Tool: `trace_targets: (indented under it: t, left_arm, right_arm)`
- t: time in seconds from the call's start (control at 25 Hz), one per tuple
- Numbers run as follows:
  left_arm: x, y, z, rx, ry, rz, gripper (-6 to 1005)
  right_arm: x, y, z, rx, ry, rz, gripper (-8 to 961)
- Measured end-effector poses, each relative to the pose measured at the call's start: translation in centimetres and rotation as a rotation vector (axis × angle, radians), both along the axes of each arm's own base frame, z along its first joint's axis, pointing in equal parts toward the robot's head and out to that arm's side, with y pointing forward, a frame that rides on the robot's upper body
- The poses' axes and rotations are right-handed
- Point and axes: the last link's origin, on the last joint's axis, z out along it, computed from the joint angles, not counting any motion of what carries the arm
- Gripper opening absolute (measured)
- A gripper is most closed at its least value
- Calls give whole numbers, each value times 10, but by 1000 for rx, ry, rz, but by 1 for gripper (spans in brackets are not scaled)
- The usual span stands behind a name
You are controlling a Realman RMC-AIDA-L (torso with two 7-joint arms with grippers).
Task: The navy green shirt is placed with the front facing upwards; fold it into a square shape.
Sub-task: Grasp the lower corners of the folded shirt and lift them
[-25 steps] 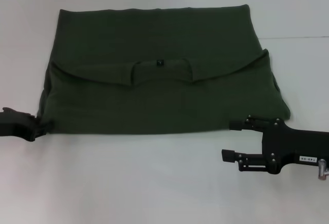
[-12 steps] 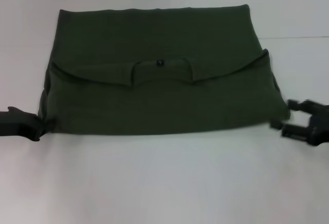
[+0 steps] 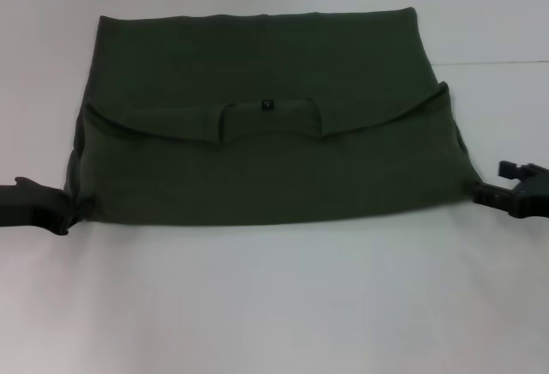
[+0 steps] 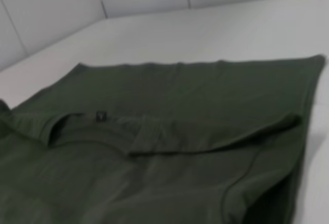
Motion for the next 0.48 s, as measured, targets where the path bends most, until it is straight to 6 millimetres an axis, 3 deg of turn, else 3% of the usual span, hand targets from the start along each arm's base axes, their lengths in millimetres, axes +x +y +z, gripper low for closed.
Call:
trace_targets:
  t: [0.48]
  left_arm:
    - [2,1,-1,8,-5,-13,66]
  right_arm:
    - [-9,16,-20,-65,-69,-13,845]
